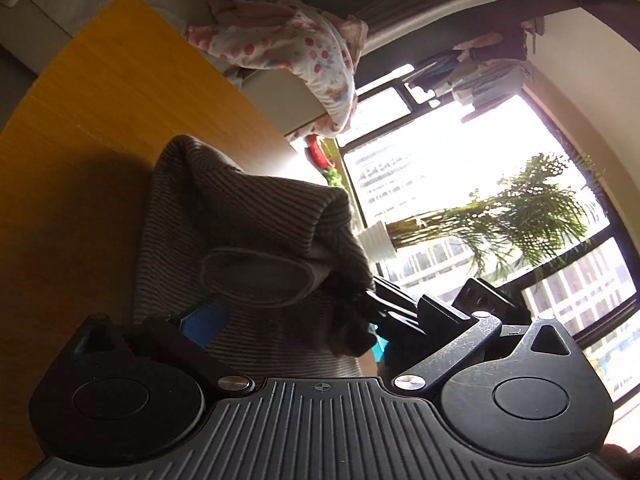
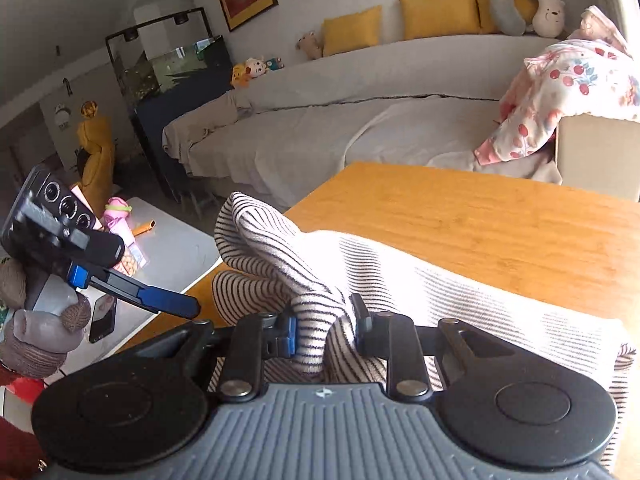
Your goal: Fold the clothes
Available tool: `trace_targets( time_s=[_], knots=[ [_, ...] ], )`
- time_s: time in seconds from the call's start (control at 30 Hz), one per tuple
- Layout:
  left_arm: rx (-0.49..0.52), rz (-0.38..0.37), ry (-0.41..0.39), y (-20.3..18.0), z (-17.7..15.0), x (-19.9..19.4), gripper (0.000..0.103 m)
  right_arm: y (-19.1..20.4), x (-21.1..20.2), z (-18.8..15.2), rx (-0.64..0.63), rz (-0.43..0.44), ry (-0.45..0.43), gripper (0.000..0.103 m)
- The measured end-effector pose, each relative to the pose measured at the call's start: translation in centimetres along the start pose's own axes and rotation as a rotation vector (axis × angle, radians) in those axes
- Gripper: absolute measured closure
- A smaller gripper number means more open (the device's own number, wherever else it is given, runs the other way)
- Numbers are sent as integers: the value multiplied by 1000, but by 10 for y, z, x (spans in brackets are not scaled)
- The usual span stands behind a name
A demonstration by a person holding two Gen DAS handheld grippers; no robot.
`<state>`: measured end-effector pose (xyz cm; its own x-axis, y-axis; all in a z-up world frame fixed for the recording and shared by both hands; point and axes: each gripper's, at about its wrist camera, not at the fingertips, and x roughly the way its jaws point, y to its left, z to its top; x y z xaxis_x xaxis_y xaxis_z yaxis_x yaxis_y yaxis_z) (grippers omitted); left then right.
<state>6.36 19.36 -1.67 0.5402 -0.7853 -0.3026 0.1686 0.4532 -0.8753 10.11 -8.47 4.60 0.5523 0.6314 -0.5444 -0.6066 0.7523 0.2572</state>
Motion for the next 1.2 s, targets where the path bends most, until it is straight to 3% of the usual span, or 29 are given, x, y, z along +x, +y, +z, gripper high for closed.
trace_targets(
  time_s=[0.07,0.2,0.3,0.37,0.5,0.63,0.77,0.87,1.07,1.13,1.2],
  knots=[
    [-52,-66,21,6,-3,18,0,6,5,-4,-28,-3,5,79],
    [-135,-19,-8,22,3,37,0,11,3,-12,-44,-5,13,79],
    [-185,15,-75,30,11,29,0,10,0,-17,-31,-3,12,79],
    [-161,30,-107,26,17,18,0,8,0,-18,-20,-2,9,79],
    [-62,35,-40,2,12,9,0,10,4,-17,-20,-3,4,79],
    [-71,-40,67,-4,-9,31,0,11,5,-18,-18,-4,2,79],
    [-211,-84,47,20,-13,53,0,12,4,-20,-20,-6,2,78],
    [-312,-123,-15,36,-2,56,0,16,0,-28,-49,-15,8,78],
    [-295,-19,-45,39,12,54,0,41,-13,-46,-214,-29,29,73],
    [-284,36,-31,40,15,59,0,41,-33,-50,-213,-23,26,71],
    [-262,58,-19,39,15,64,0,28,-60,-53,-162,-34,9,62]
  ],
)
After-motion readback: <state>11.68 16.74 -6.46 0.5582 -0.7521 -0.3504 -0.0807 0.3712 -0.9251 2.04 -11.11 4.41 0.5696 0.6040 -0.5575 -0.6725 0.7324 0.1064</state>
